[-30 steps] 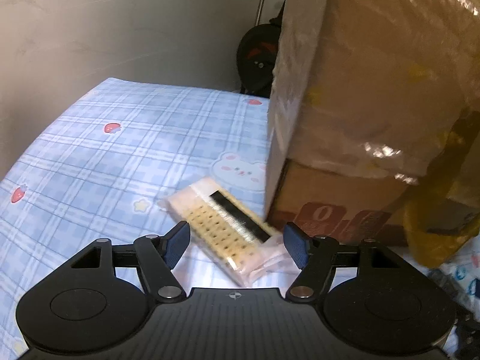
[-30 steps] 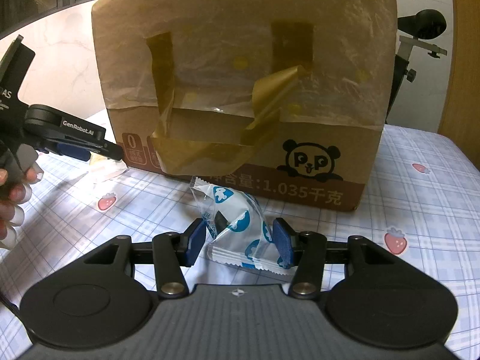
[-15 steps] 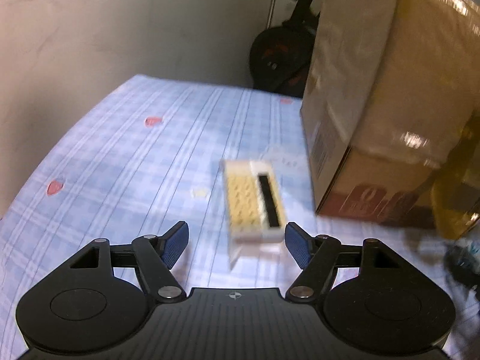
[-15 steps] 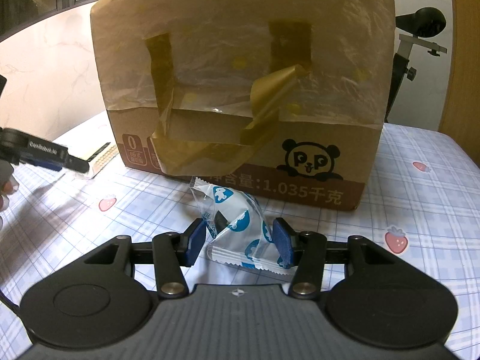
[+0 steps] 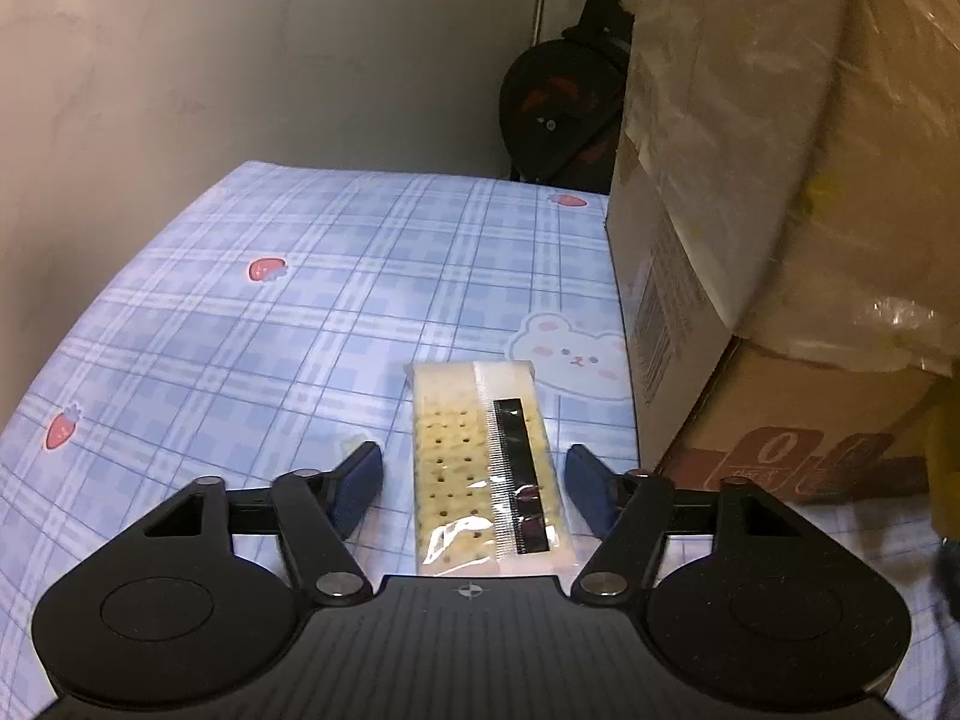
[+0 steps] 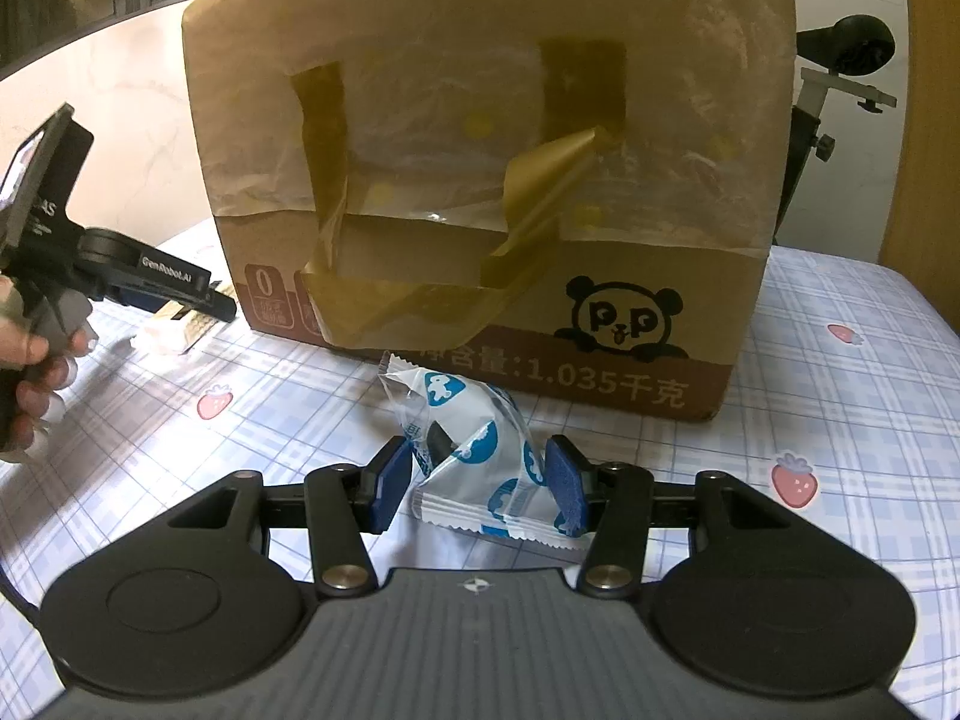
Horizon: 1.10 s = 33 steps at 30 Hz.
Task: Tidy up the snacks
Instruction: 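Grasp the white cracker pack with the left tool while the right tool grasps the blue-white candy packet, then lift both held packets and carry them over the lined box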
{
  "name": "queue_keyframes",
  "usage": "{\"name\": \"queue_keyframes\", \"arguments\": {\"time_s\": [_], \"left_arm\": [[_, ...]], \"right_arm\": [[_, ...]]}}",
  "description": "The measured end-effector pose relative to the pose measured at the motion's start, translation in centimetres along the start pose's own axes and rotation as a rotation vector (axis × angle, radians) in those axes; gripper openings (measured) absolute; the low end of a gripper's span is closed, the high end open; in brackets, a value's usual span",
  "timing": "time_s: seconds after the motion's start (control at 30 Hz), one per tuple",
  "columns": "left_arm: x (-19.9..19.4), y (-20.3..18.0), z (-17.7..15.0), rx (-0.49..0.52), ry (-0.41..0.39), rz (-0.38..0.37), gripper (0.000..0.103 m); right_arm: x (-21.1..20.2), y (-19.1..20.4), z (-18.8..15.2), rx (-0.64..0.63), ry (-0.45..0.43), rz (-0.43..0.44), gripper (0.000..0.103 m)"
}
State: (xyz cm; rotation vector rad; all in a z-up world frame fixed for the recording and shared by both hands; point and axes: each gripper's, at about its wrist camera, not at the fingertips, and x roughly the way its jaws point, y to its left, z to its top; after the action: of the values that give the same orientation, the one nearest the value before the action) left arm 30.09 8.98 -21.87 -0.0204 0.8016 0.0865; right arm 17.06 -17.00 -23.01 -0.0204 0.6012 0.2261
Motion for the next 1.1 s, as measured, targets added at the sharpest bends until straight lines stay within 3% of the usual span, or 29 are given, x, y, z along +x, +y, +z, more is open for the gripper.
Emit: {"name": "queue_keyframes", "arguments": {"time_s": [0.07, 0.4, 0.73, 1.1], "left_arm": [[-0.3, 0.2, -0.2, 0.011, -0.012, -0.022, 0.05], [-3.5, -0.3, -3.0, 0.02, -0.025, -0.057, 0.05], [-8.6, -1.1, -5.3, -0.04, -0.066, -0.118, 0.049], [-13.1, -2.2, -5.7, -0.04, -0.15, -0.183, 0.049]], "right_arm": [[0.0, 0.0, 0.0, 0.002, 0.0, 0.001, 0.053], [0.1, 0.0, 0.1, -0.001, 0.002, -0.002, 0.053], [0.2, 0.3, 0.1, -0.024, 0.01, -0.01, 0.052], [-2.4, -0.8, 0.7, 0.026, -0.015, -0.018, 0.043]]}}
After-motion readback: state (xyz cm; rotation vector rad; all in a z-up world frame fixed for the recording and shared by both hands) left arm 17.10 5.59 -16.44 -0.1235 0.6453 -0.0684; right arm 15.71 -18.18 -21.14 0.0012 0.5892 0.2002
